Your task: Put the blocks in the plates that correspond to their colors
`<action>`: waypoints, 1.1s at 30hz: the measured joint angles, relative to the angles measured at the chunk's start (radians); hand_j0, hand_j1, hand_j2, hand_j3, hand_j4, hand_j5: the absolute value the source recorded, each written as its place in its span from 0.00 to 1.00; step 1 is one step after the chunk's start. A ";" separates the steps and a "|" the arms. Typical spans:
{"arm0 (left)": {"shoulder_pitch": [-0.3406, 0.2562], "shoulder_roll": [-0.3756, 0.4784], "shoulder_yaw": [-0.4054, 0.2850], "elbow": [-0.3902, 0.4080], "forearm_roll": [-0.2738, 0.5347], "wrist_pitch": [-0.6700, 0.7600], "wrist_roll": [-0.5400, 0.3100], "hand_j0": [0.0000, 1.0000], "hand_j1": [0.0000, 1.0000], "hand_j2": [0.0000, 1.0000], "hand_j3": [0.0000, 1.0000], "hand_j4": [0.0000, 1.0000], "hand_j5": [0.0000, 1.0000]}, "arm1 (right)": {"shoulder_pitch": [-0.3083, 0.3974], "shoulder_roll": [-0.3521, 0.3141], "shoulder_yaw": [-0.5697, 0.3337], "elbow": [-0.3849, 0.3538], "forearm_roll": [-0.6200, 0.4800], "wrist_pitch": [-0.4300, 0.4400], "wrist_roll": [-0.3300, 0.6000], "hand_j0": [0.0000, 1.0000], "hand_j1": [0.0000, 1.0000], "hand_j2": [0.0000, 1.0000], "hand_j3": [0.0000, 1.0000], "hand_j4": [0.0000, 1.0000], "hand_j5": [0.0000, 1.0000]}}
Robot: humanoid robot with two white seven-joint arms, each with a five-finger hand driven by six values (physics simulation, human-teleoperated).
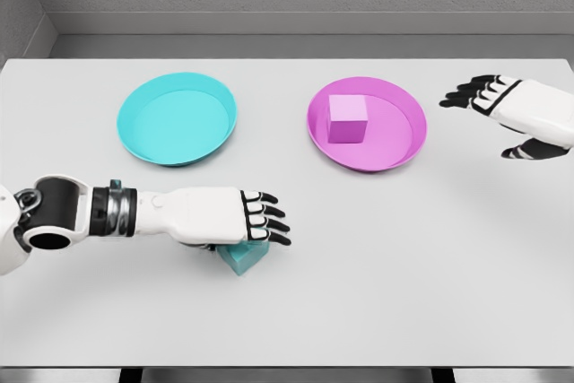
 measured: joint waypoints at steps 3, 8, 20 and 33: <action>-0.017 0.001 -0.025 0.000 -0.003 0.000 0.000 1.00 1.00 1.00 1.00 1.00 1.00 | -0.003 -0.001 -0.003 0.000 0.000 -0.001 0.002 1.00 1.00 1.00 1.00 1.00 1.00; -0.028 0.005 -0.047 0.000 -0.021 0.000 0.000 1.00 1.00 1.00 1.00 1.00 1.00 | -0.003 0.002 0.011 -0.002 0.000 -0.001 0.003 1.00 1.00 1.00 1.00 1.00 1.00; -0.049 0.010 -0.066 0.000 -0.045 0.000 0.000 0.74 0.74 0.74 0.74 0.74 0.74 | -0.005 0.005 0.034 -0.004 0.000 -0.001 0.004 1.00 1.00 1.00 1.00 1.00 1.00; -0.058 0.012 -0.074 0.000 -0.041 0.002 0.004 0.51 0.51 0.51 0.51 0.51 0.51 | -0.006 0.009 0.036 0.002 0.001 -0.001 0.004 1.00 1.00 1.00 1.00 1.00 1.00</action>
